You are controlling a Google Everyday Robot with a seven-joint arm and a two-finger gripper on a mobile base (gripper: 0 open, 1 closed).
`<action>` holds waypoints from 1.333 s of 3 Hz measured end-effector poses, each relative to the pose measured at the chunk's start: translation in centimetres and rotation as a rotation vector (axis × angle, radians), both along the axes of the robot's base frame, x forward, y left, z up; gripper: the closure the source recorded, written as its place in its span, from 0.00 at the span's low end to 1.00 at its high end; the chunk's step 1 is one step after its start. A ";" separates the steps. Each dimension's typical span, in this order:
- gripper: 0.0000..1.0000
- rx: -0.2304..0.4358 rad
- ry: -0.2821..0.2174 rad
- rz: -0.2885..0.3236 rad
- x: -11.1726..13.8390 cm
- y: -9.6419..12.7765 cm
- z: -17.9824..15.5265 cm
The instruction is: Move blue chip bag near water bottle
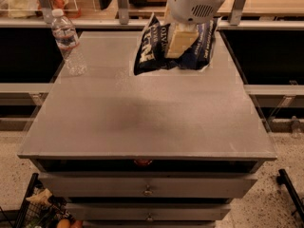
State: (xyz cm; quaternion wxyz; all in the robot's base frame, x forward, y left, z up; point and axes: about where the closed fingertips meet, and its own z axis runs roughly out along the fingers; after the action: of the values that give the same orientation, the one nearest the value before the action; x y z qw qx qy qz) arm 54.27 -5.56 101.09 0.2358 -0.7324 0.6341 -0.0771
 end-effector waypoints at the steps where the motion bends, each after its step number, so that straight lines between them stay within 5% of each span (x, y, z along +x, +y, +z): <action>1: 1.00 0.004 -0.018 0.136 2.2 2.1 -0.1; 3: 1.00 -0.026 -0.013 0.434 6.8 6.4 -2.4; 4: 1.00 -0.028 -0.018 0.439 6.8 6.4 -2.3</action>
Offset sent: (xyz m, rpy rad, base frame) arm 0.0850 0.0733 -0.0235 -0.0404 -0.0064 0.5144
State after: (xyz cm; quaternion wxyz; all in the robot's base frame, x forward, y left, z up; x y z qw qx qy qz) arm 61.06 0.83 98.75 0.2423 -0.8553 0.4562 -0.0392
